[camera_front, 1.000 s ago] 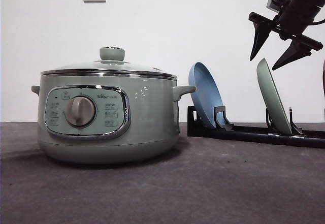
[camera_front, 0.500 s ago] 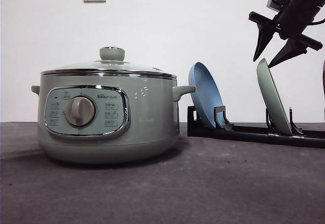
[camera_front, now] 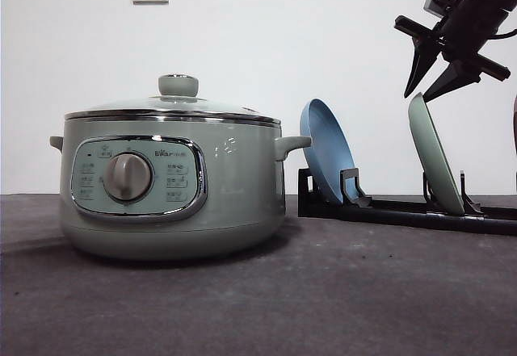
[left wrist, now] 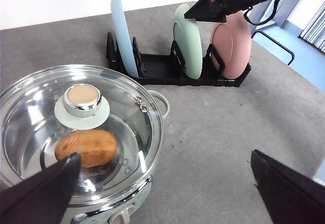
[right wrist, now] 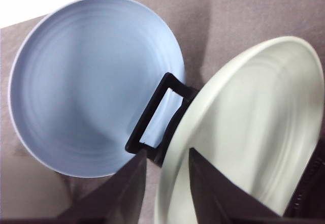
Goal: Transfer potato from steamer to green plate
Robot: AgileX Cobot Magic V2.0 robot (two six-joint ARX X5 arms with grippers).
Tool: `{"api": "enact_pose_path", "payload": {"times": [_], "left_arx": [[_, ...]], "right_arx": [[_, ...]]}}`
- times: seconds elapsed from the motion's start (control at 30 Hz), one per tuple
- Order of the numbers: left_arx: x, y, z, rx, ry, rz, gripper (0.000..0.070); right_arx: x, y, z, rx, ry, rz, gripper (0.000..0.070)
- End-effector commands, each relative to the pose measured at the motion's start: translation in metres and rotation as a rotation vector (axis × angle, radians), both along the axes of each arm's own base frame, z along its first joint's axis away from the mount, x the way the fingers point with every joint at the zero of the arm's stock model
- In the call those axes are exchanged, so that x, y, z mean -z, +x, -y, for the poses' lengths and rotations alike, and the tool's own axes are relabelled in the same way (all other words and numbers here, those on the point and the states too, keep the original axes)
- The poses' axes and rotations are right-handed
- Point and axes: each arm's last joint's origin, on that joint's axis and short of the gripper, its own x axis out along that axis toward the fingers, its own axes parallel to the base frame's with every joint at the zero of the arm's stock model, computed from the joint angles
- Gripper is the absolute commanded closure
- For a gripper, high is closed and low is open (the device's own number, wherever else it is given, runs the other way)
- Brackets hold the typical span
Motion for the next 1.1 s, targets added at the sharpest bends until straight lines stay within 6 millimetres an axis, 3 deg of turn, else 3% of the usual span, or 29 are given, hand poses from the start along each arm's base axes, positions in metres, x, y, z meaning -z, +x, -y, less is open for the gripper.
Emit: {"api": "enact_pose_path", "payload": {"times": [0.0, 0.1, 0.17, 0.4, 0.6, 0.8, 1.07], "left_arx": [[-0.006, 0.000, 0.001, 0.019, 0.002, 0.034, 0.0000], [-0.006, 0.000, 0.001, 0.019, 0.002, 0.033, 0.0000], [-0.006, 0.000, 0.001, 0.019, 0.003, 0.031, 0.0000], [-0.004, -0.001, 0.001, 0.020, 0.013, 0.007, 0.0000], [-0.003, -0.002, 0.000, 0.021, 0.015, 0.003, 0.0000], [-0.003, -0.002, 0.000, 0.021, 0.015, 0.003, 0.0000], [-0.002, -0.003, 0.000, 0.021, 0.019, -0.010, 0.0000]], "right_arx": [[0.003, 0.008, 0.000, 0.003, 0.023, -0.004, 0.0563], [0.006, 0.010, 0.000, -0.003, 0.029, -0.013, 0.0616], [0.006, 0.010, 0.000, 0.000, 0.026, -0.012, 0.0694], [0.001, 0.008, 0.003, 0.015, 0.048, -0.007, 0.0700], [-0.034, -0.008, 0.002, -0.015, 0.116, 0.075, 0.0700], [-0.089, -0.048, -0.003, -0.150, 0.182, 0.225, 0.0700], [-0.147, -0.134, -0.014, -0.331, 0.066, 0.390, 0.0700]]}}
